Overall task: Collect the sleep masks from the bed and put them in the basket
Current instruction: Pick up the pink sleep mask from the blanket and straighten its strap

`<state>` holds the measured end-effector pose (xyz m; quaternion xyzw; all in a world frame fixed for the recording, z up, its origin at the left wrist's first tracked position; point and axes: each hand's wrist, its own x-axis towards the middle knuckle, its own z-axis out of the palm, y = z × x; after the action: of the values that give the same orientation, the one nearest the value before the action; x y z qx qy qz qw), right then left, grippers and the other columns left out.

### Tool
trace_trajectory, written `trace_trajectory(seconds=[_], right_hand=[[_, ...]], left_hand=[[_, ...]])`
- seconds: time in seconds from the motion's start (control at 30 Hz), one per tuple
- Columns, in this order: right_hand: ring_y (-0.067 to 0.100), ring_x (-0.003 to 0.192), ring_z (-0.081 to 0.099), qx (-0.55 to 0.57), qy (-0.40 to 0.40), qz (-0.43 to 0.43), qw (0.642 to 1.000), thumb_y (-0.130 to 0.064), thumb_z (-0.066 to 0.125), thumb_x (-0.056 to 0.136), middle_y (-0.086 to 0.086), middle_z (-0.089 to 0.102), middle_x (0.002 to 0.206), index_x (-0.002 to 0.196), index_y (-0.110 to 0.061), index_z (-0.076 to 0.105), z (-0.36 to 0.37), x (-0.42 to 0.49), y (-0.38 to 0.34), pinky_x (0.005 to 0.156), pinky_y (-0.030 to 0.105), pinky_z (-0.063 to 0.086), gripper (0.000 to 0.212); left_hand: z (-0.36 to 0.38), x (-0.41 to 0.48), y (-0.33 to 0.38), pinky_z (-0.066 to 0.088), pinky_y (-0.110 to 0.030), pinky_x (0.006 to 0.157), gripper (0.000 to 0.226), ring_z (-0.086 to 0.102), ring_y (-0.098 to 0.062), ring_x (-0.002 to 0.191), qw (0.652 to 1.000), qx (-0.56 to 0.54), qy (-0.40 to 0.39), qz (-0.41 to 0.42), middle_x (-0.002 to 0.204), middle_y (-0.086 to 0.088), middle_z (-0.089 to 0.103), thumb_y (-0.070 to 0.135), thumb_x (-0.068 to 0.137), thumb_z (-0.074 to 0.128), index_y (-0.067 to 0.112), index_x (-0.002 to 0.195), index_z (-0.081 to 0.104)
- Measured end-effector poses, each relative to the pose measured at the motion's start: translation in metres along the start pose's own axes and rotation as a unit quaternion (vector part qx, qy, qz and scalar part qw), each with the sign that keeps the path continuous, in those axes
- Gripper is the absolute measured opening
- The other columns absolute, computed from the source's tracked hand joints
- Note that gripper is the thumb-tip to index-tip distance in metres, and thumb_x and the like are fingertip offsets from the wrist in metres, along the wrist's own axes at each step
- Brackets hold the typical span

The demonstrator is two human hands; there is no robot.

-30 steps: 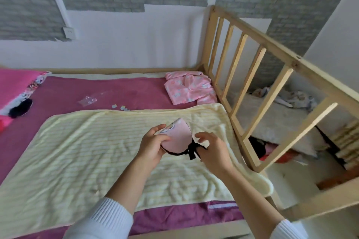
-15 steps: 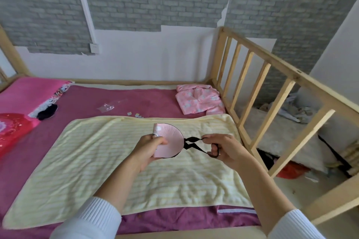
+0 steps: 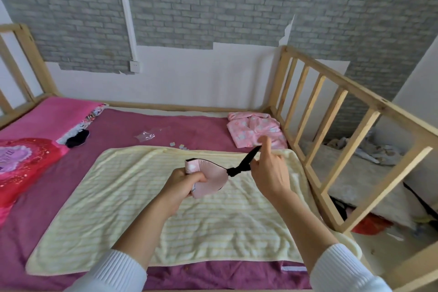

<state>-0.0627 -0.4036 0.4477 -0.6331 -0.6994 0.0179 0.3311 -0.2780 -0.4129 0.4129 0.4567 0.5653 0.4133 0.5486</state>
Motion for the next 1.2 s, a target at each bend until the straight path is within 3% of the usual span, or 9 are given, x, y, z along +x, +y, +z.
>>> trace_trajectory(seconds=[0.1, 0.2, 0.37, 0.53, 0.6, 0.7, 0.83, 1.0, 1.2], right_hand=[[0.041, 0.07, 0.061, -0.116, -0.079, -0.031, 0.99, -0.021, 0.057, 0.081, 0.016, 0.068, 0.068, 0.083, -0.014, 0.049, -0.001, 0.001, -0.001, 0.059, 0.033, 0.028, 0.01], [0.028, 0.07, 0.061, -0.129, -0.195, -0.064, 0.97, -0.044, 0.066, 0.078, 0.01, 0.073, 0.077, 0.079, -0.014, 0.072, 0.004, 0.002, -0.001, 0.059, 0.03, 0.035, 0.03], [-0.005, 0.068, 0.06, 0.22, -0.27, 0.052, 0.936, -0.046, 0.085, 0.054, -0.014, 0.075, 0.088, 0.096, -0.028, 0.077, 0.018, -0.005, -0.022, 0.069, 0.021, 0.049, 0.047], [0.01, 0.093, 0.059, 0.484, -0.305, 0.154, 0.806, -0.038, 0.075, 0.069, -0.008, 0.07, 0.089, 0.091, -0.023, 0.077, 0.031, -0.02, -0.042, 0.088, 0.036, 0.041, 0.027], [0.013, 0.098, 0.062, 0.536, -0.294, 0.2, 0.766, -0.024, 0.068, 0.08, -0.005, 0.071, 0.088, 0.084, -0.022, 0.075, 0.04, -0.024, -0.048, 0.095, 0.04, 0.037, 0.009], [0.013, 0.094, 0.062, 0.569, -0.289, 0.236, 0.733, -0.013, 0.059, 0.087, -0.004, 0.069, 0.089, 0.079, -0.022, 0.071, 0.05, -0.025, -0.06, 0.097, 0.041, 0.034, 0.018], [0.016, 0.104, 0.066, 0.63, -0.304, 0.297, 0.65, -0.026, 0.072, 0.075, -0.003, 0.075, 0.098, 0.099, -0.023, 0.072, 0.067, -0.019, -0.081, 0.094, 0.042, 0.04, 0.024], [0.021, 0.105, 0.064, 0.628, -0.363, 0.326, 0.607, -0.031, 0.072, 0.077, -0.002, 0.072, 0.098, 0.086, -0.027, 0.077, 0.102, -0.031, -0.122, 0.092, 0.045, 0.041, 0.011], [0.022, 0.097, 0.062, 0.607, -0.423, 0.316, 0.594, -0.033, 0.072, 0.077, -0.002, 0.072, 0.09, 0.091, -0.023, 0.073, 0.134, -0.052, -0.182, 0.094, 0.044, 0.039, 0.018]], left_hand=[[-0.016, 0.0, 0.0, 0.049, -0.032, 0.068, 0.032, 0.057, -0.02, 0.077, 0.999, -0.031, 0.022, -0.003, 0.08, -0.007, 0.059, 0.024, 0.062, 0.066, 0.007, 0.089, 0.071], [-0.029, 0.001, 0.0, 0.05, -0.034, 0.069, 0.03, 0.06, -0.02, 0.079, 0.999, -0.037, 0.03, 0.003, 0.081, -0.005, 0.065, 0.027, 0.057, 0.066, 0.014, 0.083, 0.072], [-0.037, -0.002, 0.001, 0.047, -0.031, 0.069, 0.014, 0.06, -0.016, 0.069, 0.995, -0.095, -0.012, -0.003, 0.069, -0.001, 0.064, 0.024, 0.054, 0.072, 0.019, 0.067, 0.072], [-0.042, -0.006, 0.0, 0.057, -0.026, 0.073, 0.033, 0.07, -0.015, 0.086, 0.976, -0.197, -0.084, 0.034, 0.09, -0.003, 0.075, 0.018, 0.058, 0.085, 0.014, 0.089, 0.074], [-0.044, -0.01, 0.001, 0.056, -0.023, 0.069, 0.024, 0.068, -0.013, 0.084, 0.976, -0.204, -0.061, 0.046, 0.084, 0.002, 0.074, 0.02, 0.06, 0.082, 0.017, 0.081, 0.071], [-0.051, -0.019, 0.001, 0.05, -0.024, 0.073, 0.009, 0.064, -0.01, 0.085, 0.982, -0.183, -0.013, 0.054, 0.081, 0.009, 0.071, 0.02, 0.075, 0.074, 0.025, 0.069, 0.07], [-0.067, -0.038, -0.011, 0.049, -0.029, 0.077, 0.02, 0.061, -0.008, 0.083, 0.976, -0.204, 0.068, 0.028, 0.086, 0.01, 0.069, 0.044, 0.076, 0.073, 0.03, 0.09, 0.076], [-0.083, -0.068, -0.035, 0.044, -0.02, 0.064, 0.009, 0.059, -0.002, 0.067, 0.981, -0.057, 0.171, 0.075, 0.073, 0.014, 0.071, 0.033, 0.081, 0.069, 0.035, 0.086, 0.077], [-0.123, -0.088, -0.052, 0.029, -0.013, 0.05, 0.009, 0.037, -0.002, 0.049, 0.965, 0.084, 0.209, 0.133, 0.048, 0.015, 0.042, 0.027, 0.083, 0.068, 0.022, 0.086, 0.074]])
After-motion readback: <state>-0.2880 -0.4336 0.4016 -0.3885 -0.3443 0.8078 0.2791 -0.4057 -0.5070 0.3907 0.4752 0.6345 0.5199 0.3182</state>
